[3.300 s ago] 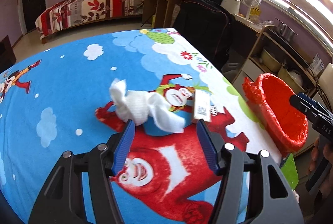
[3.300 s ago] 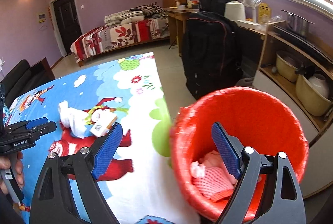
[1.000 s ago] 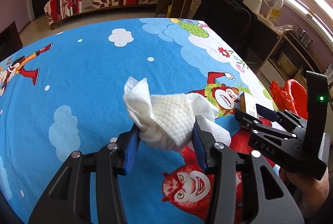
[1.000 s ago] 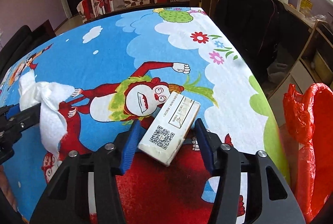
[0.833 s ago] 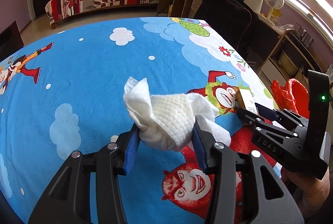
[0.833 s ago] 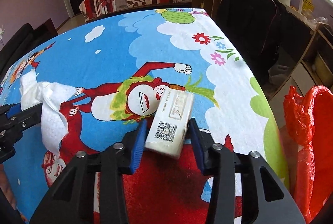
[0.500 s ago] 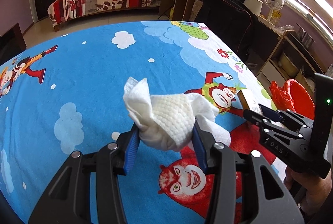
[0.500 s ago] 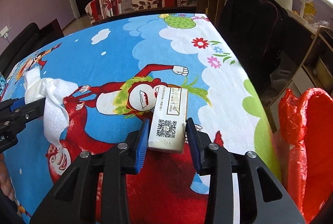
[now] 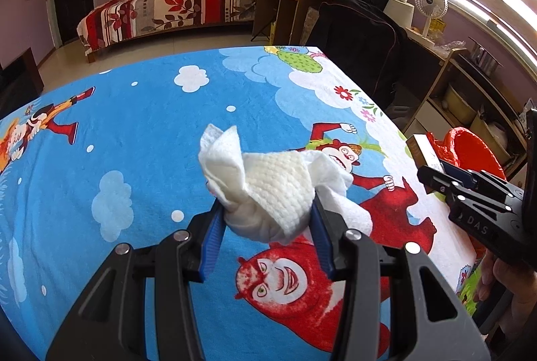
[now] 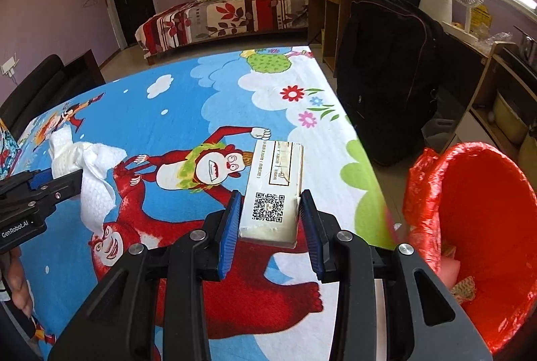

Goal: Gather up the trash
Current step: 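Carry the tissue bundle and white box over the wastebasket with both grippers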

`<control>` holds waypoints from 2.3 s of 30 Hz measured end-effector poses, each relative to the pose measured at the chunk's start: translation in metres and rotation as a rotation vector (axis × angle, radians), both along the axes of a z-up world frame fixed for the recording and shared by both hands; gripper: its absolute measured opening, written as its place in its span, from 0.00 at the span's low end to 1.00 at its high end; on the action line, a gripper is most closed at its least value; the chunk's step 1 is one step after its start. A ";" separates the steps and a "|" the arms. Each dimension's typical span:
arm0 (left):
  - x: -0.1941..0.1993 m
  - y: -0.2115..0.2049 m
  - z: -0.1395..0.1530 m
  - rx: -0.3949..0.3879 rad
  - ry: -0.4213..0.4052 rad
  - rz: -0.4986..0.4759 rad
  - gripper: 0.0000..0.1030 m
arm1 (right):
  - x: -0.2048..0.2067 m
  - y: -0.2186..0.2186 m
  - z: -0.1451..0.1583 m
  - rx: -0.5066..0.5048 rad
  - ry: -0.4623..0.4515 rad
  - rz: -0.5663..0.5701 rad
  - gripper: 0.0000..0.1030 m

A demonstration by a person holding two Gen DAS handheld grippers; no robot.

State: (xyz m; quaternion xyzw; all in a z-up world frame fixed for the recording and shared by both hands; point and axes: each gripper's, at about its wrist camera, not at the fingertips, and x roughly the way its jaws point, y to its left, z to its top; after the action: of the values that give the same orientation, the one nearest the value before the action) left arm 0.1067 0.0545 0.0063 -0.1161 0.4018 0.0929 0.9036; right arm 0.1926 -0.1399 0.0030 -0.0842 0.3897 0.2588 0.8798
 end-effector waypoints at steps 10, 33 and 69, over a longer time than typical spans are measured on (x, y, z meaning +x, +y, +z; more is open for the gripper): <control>0.004 -0.021 0.011 0.033 -0.016 -0.028 0.44 | -0.003 -0.035 0.016 0.047 -0.021 -0.038 0.34; 0.037 -0.075 0.024 0.056 -0.042 -0.173 0.44 | 0.006 -0.115 0.037 0.073 -0.062 -0.176 0.34; 0.102 -0.182 0.032 0.102 -0.053 -0.440 0.44 | 0.023 -0.217 0.033 0.070 -0.064 -0.359 0.34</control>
State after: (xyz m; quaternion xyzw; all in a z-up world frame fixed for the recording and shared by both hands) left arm 0.2087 -0.1272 0.0387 0.0177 0.3881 -0.0896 0.9171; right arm 0.2153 -0.3565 0.0361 0.0090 0.3612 0.1083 0.9261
